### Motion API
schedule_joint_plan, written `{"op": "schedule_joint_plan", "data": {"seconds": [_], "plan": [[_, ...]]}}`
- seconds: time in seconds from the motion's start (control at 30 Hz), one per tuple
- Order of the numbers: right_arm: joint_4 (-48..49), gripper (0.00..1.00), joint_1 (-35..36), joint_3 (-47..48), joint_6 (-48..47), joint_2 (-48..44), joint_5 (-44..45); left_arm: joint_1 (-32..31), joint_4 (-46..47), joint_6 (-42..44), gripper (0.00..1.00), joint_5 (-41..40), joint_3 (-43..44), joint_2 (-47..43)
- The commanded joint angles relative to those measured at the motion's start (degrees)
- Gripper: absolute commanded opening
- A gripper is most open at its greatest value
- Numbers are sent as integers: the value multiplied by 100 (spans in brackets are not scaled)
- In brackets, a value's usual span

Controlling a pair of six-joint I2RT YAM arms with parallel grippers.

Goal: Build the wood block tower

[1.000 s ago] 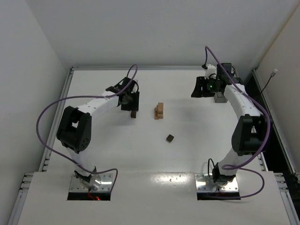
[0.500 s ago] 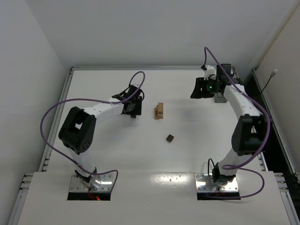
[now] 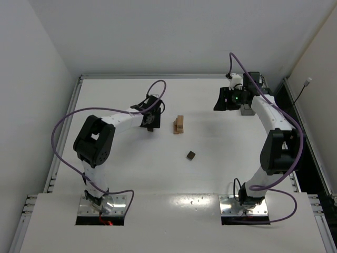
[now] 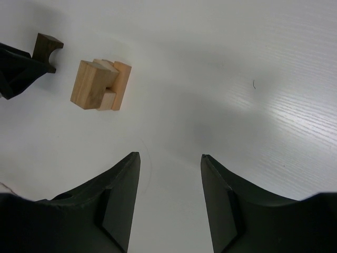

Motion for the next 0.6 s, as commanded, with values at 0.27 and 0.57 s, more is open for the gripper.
{"op": "schedule_joint_plan", "data": {"seconds": [0.27, 0.57], "plan": [[143, 46, 35, 104, -61, 11, -95, 86, -40, -100, 44, -105, 529, 399], [143, 46, 35, 104, -61, 11, -95, 139, 12, -100, 40, -220, 529, 504]]}}
